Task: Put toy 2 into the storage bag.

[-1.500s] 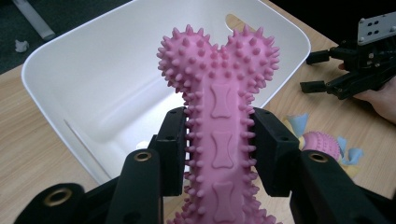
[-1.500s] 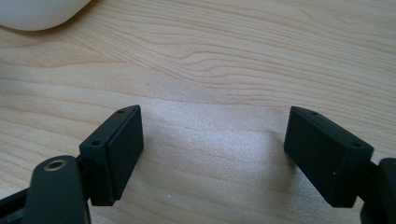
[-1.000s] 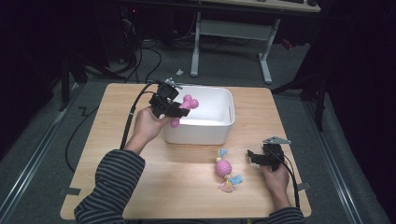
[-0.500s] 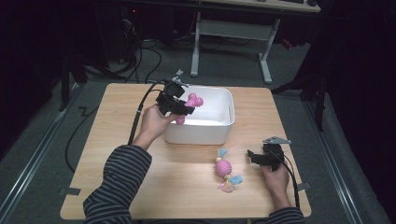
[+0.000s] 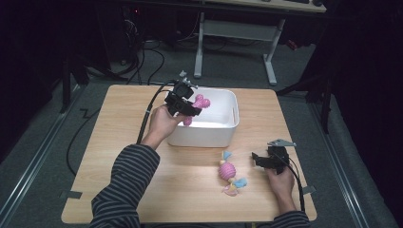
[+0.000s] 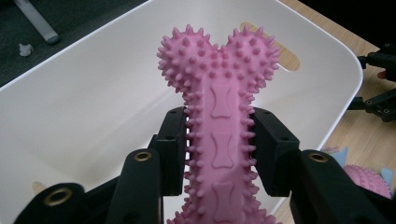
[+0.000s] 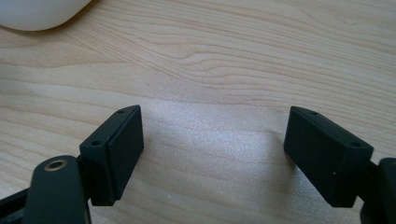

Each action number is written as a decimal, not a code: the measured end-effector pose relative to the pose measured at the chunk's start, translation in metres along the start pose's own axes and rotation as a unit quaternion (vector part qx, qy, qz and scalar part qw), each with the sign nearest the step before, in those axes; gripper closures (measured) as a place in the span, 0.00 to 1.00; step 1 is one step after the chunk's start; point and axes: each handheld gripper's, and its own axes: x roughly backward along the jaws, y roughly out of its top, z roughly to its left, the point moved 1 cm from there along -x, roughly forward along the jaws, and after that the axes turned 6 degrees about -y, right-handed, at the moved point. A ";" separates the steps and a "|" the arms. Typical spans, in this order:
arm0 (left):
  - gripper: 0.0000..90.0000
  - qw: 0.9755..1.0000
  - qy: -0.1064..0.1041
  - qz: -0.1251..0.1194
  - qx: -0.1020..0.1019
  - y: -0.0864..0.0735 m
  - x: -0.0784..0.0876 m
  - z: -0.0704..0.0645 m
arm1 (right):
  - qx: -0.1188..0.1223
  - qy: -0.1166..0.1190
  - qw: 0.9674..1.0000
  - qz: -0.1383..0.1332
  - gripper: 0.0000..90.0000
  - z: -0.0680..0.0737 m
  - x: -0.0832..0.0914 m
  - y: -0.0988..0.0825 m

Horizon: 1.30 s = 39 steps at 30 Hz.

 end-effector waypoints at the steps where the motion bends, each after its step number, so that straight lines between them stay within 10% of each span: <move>1: 0.65 1.000 0.000 0.000 0.001 0.000 -0.001 0.000 | 0.000 0.000 1.000 0.000 0.22 0.000 0.000 0.000; 39: 0.65 0.999 0.027 0.021 0.014 -0.002 -0.038 0.008 | 0.000 0.000 1.000 0.000 0.22 0.000 0.000 0.000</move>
